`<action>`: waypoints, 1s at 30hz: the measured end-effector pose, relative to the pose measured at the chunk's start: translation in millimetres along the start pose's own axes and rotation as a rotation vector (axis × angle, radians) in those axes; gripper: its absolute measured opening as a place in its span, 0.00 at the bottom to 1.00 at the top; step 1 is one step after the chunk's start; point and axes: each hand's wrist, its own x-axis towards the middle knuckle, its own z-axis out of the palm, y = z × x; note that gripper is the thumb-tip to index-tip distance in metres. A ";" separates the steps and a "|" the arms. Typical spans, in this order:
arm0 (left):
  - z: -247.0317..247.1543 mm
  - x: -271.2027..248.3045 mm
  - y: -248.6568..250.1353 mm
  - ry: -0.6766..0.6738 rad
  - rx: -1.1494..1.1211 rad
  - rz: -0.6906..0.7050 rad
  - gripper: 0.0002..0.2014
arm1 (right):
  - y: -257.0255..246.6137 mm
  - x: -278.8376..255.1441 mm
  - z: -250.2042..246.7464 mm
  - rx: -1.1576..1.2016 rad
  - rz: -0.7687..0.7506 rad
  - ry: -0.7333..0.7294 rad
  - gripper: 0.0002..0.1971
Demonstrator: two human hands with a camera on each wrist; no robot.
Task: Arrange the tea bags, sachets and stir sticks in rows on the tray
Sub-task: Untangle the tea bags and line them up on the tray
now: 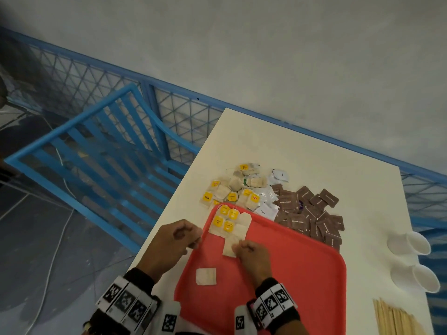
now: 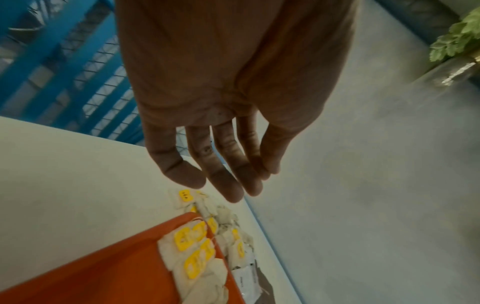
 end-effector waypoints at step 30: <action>-29.4 -8.6 -39.6 -0.049 0.039 -0.132 0.07 | -25.3 14.6 70.3 -0.281 0.039 0.178 0.10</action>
